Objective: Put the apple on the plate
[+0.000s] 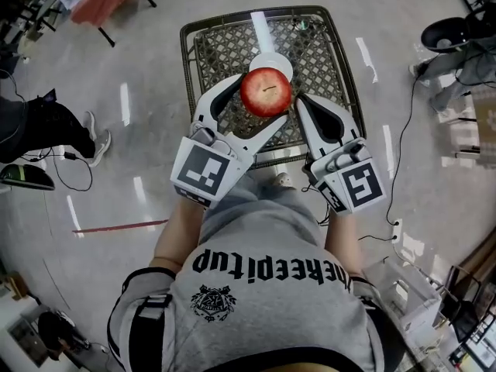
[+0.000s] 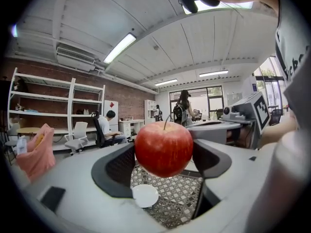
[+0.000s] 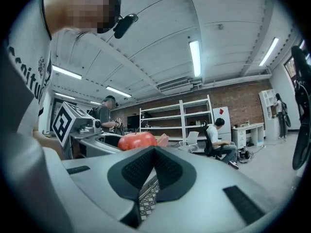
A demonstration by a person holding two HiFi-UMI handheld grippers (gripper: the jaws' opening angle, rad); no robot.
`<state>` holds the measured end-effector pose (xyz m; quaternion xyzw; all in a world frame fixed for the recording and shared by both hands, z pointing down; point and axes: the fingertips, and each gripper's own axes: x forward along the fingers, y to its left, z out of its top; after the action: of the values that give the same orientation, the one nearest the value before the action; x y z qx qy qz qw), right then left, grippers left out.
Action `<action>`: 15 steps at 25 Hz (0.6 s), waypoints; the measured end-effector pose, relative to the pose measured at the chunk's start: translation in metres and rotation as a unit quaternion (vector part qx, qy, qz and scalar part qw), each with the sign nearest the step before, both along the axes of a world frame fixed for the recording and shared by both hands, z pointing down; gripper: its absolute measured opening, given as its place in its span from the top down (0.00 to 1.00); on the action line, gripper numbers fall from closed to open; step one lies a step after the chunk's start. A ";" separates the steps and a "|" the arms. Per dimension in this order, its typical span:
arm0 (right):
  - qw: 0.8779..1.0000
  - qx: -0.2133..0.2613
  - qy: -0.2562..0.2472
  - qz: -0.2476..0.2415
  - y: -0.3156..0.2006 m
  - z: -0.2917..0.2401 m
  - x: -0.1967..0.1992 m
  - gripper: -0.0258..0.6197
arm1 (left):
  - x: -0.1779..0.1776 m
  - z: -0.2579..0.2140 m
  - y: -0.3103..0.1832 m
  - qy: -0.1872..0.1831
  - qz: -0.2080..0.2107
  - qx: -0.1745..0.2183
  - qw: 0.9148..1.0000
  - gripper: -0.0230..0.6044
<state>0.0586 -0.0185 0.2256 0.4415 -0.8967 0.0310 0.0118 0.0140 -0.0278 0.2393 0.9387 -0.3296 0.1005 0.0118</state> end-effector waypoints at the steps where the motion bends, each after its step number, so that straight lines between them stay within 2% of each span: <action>1: 1.000 0.000 0.001 0.004 -0.001 0.001 -0.003 0.95 | -0.002 0.001 -0.001 0.001 0.004 0.000 1.000 0.31; 7: 1.000 0.003 0.005 0.030 -0.007 0.007 -0.022 0.95 | -0.021 0.009 -0.009 0.004 0.028 -0.007 1.000 0.31; 15: 0.997 0.001 0.008 0.074 -0.012 0.012 -0.042 0.95 | -0.038 0.014 -0.018 0.004 0.076 0.002 0.997 0.31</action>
<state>0.0169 -0.0300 0.2379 0.5064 -0.8617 0.0277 0.0163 -0.0242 -0.0459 0.2531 0.9615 -0.2571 0.0970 0.0037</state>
